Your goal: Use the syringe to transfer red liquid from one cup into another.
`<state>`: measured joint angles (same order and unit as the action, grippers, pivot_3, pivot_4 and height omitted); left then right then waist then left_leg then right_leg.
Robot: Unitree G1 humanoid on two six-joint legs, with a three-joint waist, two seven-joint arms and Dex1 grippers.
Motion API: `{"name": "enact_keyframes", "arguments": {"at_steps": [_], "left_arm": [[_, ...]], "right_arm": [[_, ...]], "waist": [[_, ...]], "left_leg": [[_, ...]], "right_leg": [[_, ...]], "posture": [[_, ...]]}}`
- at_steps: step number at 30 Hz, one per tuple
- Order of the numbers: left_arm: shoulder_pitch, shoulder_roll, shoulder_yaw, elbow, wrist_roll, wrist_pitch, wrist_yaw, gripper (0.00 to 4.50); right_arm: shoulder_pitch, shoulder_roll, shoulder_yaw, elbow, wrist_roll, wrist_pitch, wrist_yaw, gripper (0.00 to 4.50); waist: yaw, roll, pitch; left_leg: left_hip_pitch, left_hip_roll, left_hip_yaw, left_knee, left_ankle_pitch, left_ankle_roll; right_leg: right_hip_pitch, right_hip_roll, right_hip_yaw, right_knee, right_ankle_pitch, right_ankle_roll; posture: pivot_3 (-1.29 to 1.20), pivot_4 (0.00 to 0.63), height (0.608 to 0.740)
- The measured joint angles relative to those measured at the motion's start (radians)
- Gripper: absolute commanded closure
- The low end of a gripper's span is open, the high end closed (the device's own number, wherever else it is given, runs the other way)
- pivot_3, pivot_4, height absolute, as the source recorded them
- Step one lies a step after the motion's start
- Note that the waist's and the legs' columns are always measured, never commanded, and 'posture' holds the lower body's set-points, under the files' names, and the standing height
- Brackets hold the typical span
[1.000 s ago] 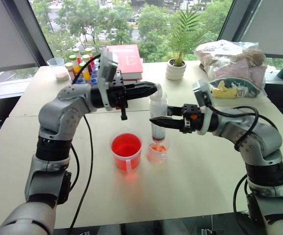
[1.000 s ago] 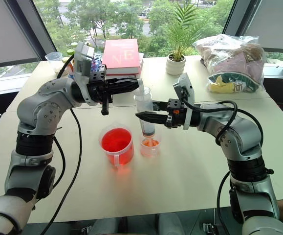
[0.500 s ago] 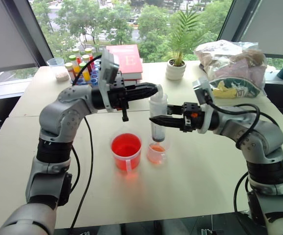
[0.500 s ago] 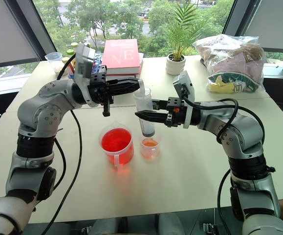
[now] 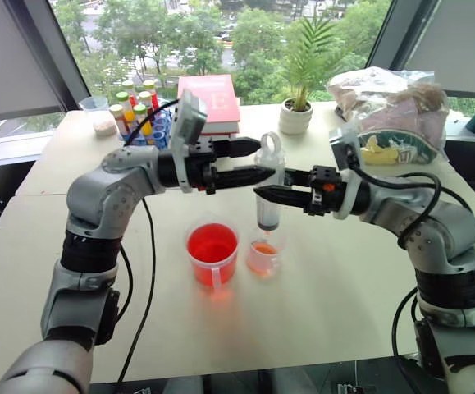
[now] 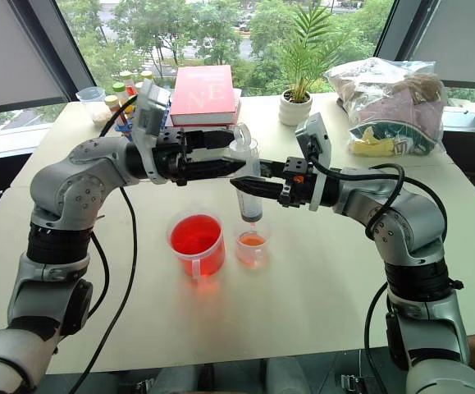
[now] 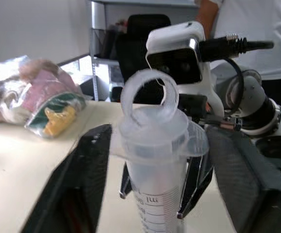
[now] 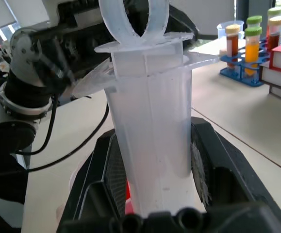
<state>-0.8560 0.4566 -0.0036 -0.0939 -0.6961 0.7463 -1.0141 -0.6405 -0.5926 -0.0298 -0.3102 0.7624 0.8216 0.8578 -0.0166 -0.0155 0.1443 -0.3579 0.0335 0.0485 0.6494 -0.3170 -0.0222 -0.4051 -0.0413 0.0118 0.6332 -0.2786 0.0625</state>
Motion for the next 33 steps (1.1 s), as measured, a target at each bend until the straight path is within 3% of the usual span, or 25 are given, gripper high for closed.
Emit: {"name": "enact_keyframes", "arguments": {"at_steps": [7, 14, 22, 28, 33], "left_arm": [[-0.006, 0.112, 0.110, 0.002, -0.048, 0.059, 0.045, 0.07], [0.103, 0.206, 0.191, -0.062, -0.083, 0.100, 0.086, 0.07], [0.307, 0.263, 0.253, -0.188, -0.113, 0.111, 0.135, 0.07], [0.403, 0.274, 0.260, -0.267, -0.114, 0.091, 0.167, 0.07], [0.470, 0.283, 0.266, -0.319, -0.114, 0.070, 0.185, 0.07]], "right_arm": [[0.012, 0.007, -0.006, -0.024, 0.021, 0.000, -0.006, 3.06], [-0.022, -0.002, -0.038, -0.026, 0.063, 0.012, -0.011, 3.06], [-0.295, -0.159, -0.042, 0.171, 0.016, 0.169, -0.064, 3.06], [-0.514, -0.251, 0.212, 0.466, -0.163, 0.425, -0.087, 3.06], [-0.560, -0.207, 0.389, 0.694, -0.287, 0.578, -0.106, 3.06]], "waist": [[0.000, 0.000, 0.000], [0.000, 0.000, 0.000], [0.003, 0.000, 0.000], [0.000, 0.000, 0.000], [-0.003, 0.000, 0.000]], "left_leg": [[0.000, 0.001, 0.000, 0.000, 0.000, 0.000], [0.000, 0.000, 0.000, 0.000, 0.000, 0.000], [0.001, 0.000, 0.000, 0.000, 0.000, 0.000], [-0.001, 0.000, 0.001, -0.003, 0.000, 0.000], [-0.005, 0.000, 0.001, -0.004, 0.000, 0.000]], "right_leg": [[0.000, 0.000, 0.000, 0.000, 0.000, 0.000], [0.000, -0.001, 0.000, 0.000, 0.000, 0.000], [0.000, -0.003, -0.001, 0.000, 0.000, -0.001], [-0.002, -0.005, 0.000, -0.002, -0.002, -0.004], [-0.006, -0.006, 0.000, -0.003, -0.002, -0.004]], "posture": [[0.00, 0.150, 0.740], [0.00, 0.150, 0.740], [0.00, 0.150, 0.740], [0.00, 0.150, 0.740], [0.00, 0.150, 0.740]]}}
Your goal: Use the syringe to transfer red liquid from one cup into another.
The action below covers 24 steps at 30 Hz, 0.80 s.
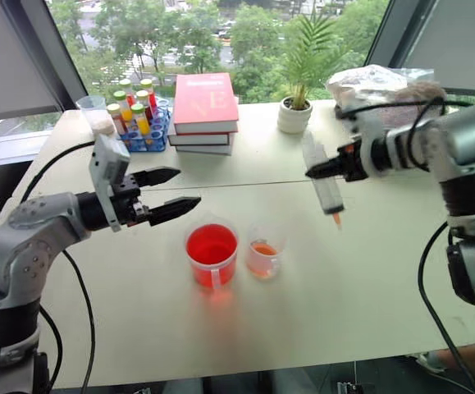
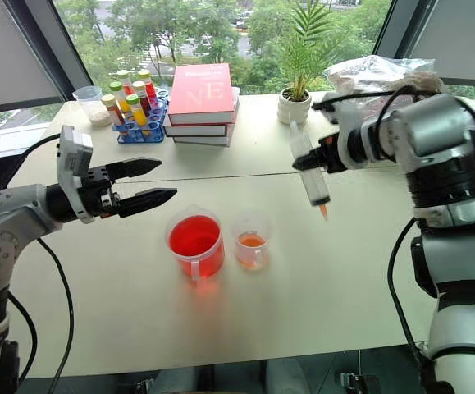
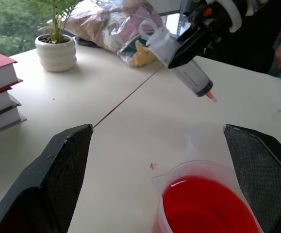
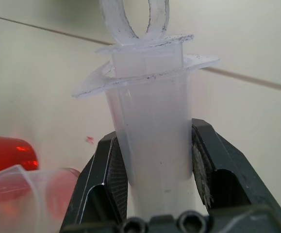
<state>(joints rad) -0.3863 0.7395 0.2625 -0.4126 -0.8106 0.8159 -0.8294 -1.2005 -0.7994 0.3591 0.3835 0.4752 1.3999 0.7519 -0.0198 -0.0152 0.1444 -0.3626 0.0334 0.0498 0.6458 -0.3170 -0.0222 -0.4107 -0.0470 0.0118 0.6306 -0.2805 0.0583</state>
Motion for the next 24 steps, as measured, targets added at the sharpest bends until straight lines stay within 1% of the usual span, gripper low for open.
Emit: {"name": "enact_keyframes", "arguments": {"at_steps": [4, 7, 10, 15, 17, 19, 20, 21, 22, 24], "left_arm": [[0.043, 0.005, 0.001, -0.027, 0.005, -0.023, 0.008, 0.07], [0.070, 0.020, 0.003, -0.044, 0.004, -0.039, 0.012, 0.07], [0.089, 0.030, 0.023, -0.053, 0.000, -0.040, 0.019, 0.07], [0.113, 0.047, 0.038, -0.083, -0.010, -0.040, 0.026, 0.07], [0.116, 0.047, 0.038, -0.084, -0.010, -0.043, 0.026, 0.00], [0.115, 0.047, 0.038, -0.083, -0.010, -0.053, 0.026, 0.00], [0.114, 0.047, 0.038, -0.082, -0.010, -0.058, 0.026, 0.00], [0.111, 0.047, 0.037, -0.081, -0.010, -0.058, 0.026, 0.00], [0.107, 0.047, 0.037, -0.080, -0.010, -0.058, 0.026, 0.00], [0.104, 0.047, 0.035, -0.079, -0.009, -0.059, 0.026, 0.00]], "right_arm": [[-0.001, 0.034, 0.104, 0.142, -0.093, -0.002, 0.009, 3.06], [0.002, 0.042, 0.153, 0.180, -0.119, 0.018, 0.046, 3.06], [0.015, 0.041, 0.181, 0.162, -0.118, 0.060, 0.081, 3.06], [0.087, 0.027, 0.218, 0.038, -0.093, 0.148, 0.112, 3.06], [0.105, 0.025, 0.219, 0.011, -0.087, 0.166, 0.111, 2.04], [0.117, 0.021, 0.215, -0.009, -0.085, 0.178, 0.106, 1.26], [0.119, 0.020, 0.212, -0.012, -0.083, 0.184, 0.104, 0.63], [0.119, 0.018, 0.206, -0.018, -0.079, 0.186, 0.102, 0.24], [0.120, 0.016, 0.195, -0.028, -0.077, 0.186, 0.100, 0.04], [0.119, 0.003, 0.170, -0.054, -0.073, 0.181, 0.102, 0.04]], "waist": [[0.000, 0.000, 0.000], [0.001, 0.000, 0.000], [0.000, 0.000, 0.000], [0.002, 0.001, 0.000], [0.001, 0.001, 0.000], [0.001, 0.001, 0.000], [0.001, 0.001, 0.000], [0.001, 0.001, 0.000], [0.001, 0.001, 0.000], [0.001, 0.001, 0.000]], "left_leg": [[-0.004, 0.000, 0.000, 0.001, 0.000, 0.000], [-0.006, 0.000, 0.000, 0.001, 0.000, 0.000], [-0.009, 0.000, 0.000, 0.002, 0.000, 0.000], [-0.010, 0.000, 0.000, 0.002, 0.000, 0.000], [-0.010, 0.000, 0.000, 0.002, 0.000, 0.000], [-0.010, 0.000, 0.000, 0.003, 0.000, 0.000], [-0.010, -0.001, 0.000, 0.003, 0.001, 0.001], [-0.009, -0.001, 0.000, 0.003, 0.001, 0.001], [-0.010, -0.001, 0.000, 0.003, 0.001, 0.001], [-0.010, -0.001, 0.000, 0.002, 0.001, 0.001]], "right_leg": [[-0.003, 0.000, 0.000, 0.000, 0.001, 0.002], [-0.005, 0.000, 0.000, 0.000, 0.002, 0.002], [-0.008, 0.000, 0.000, 0.001, 0.002, 0.003], [-0.009, 0.000, -0.001, 0.002, 0.002, 0.003], [-0.009, 0.000, -0.001, 0.002, 0.002, 0.003], [-0.009, 0.000, -0.001, 0.002, 0.002, 0.002], [-0.009, 0.000, -0.001, 0.002, 0.002, 0.002], [-0.009, 0.000, -0.001, 0.002, 0.002, 0.002], [-0.009, 0.000, -0.001, 0.002, 0.002, 0.002], [-0.009, 0.000, -0.001, 0.002, 0.002, 0.002]], "posture": [[0.00, 0.150, 0.740], [0.00, 0.150, 0.740], [0.00, 0.150, 0.740], [0.00, 0.150, 0.740], [0.00, 0.150, 0.740], [0.00, 0.150, 0.740], [0.00, 0.150, 0.740], [0.00, 0.150, 0.740], [0.00, 0.150, 0.740], [0.00, 0.150, 0.740]]}}
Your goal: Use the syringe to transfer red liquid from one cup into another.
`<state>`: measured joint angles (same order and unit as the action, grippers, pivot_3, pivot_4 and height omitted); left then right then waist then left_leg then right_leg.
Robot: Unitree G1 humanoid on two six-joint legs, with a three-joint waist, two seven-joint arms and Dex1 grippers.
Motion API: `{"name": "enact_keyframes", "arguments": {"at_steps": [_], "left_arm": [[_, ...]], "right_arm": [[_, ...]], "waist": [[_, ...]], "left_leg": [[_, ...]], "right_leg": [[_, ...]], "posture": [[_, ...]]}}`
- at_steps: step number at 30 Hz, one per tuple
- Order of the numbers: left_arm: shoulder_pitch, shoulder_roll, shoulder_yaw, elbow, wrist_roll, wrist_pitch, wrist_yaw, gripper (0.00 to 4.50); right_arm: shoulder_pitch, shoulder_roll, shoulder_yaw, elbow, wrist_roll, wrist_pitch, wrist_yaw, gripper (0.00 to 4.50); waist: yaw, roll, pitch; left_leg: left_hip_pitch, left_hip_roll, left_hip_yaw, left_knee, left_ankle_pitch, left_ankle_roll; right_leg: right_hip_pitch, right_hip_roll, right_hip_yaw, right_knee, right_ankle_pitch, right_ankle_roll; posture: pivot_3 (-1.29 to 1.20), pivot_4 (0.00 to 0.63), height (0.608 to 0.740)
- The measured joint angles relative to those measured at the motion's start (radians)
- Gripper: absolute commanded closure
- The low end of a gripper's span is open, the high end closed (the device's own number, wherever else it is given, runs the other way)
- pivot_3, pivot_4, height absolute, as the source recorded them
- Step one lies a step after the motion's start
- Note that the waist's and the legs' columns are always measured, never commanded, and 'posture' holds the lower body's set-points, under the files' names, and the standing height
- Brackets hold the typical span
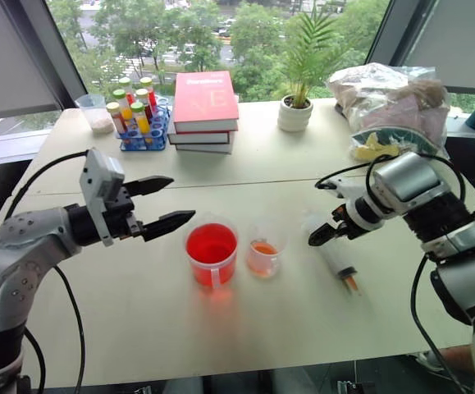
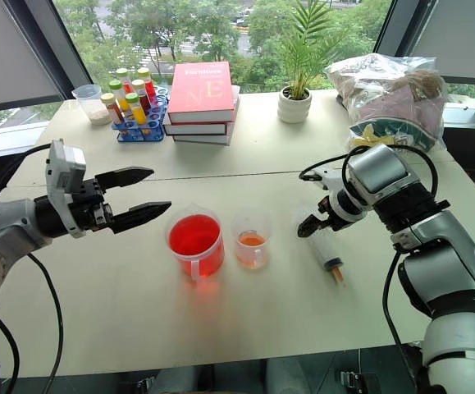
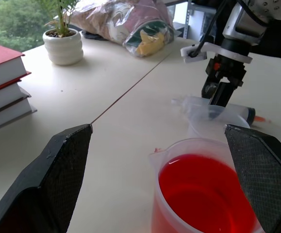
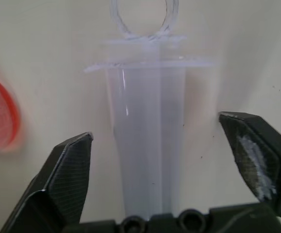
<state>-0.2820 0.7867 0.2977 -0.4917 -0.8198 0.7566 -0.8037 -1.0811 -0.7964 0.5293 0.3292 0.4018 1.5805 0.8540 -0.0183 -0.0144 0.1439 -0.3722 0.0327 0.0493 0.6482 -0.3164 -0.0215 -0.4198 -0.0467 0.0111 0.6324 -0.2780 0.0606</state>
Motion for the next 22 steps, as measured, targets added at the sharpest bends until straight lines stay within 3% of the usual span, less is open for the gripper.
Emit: {"name": "enact_keyframes", "arguments": {"at_steps": [4, 9, 14, 18, 22], "left_arm": [[-0.001, 0.010, -0.005, 0.002, 0.002, -0.001, -0.002, 0.00], [0.012, 0.042, -0.003, 0.002, -0.002, 0.008, -0.010, 0.00], [0.050, 0.084, 0.010, -0.002, -0.014, 0.023, -0.030, 0.00], [0.058, 0.103, 0.017, -0.002, -0.023, 0.023, -0.044, 0.00], [0.075, 0.126, 0.035, 0.001, -0.023, 0.023, -0.063, 0.00]], "right_arm": [[0.016, -0.095, -0.025, -0.153, 0.026, -0.067, 0.055, 0.04], [0.138, -0.292, -0.087, -0.342, 0.014, -0.389, 0.211, 0.04], [0.414, -0.499, -0.252, -0.479, 0.016, -0.735, 0.413, 0.04], [0.483, -0.528, -0.388, -0.494, 0.049, -0.793, 0.460, 0.04], [0.504, -0.531, -0.498, -0.495, 0.073, -0.799, 0.469, 0.04]], "waist": [[0.002, 0.000, 0.000], [0.005, 0.000, 0.000], [0.006, 0.000, 0.000], [-0.004, 0.000, 0.002], [0.002, 0.000, 0.002]], "left_leg": [[-0.001, 0.000, 0.000, 0.000, 0.000, 0.000], [0.000, -0.001, 0.000, 0.000, 0.000, 0.000], [0.003, 0.000, -0.001, 0.001, 0.000, 0.000], [0.017, 0.001, 0.001, 0.000, 0.000, 0.001], [0.017, 0.001, 0.001, 0.001, 0.001, 0.003]], "right_leg": [[0.000, 0.000, 0.000, 0.000, 0.000, 0.000], [0.002, 0.001, -0.001, -0.002, 0.000, 0.001], [0.005, 0.002, -0.001, -0.002, 0.000, 0.001], [0.016, 0.004, 0.002, -0.001, -0.001, 0.000], [0.016, 0.005, 0.002, -0.001, -0.002, -0.003]], "posture": [[0.00, 0.150, 0.740], [0.00, 0.150, 0.740], [0.00, 0.150, 0.740], [0.00, 0.150, 0.740], [0.00, 0.150, 0.740]]}}
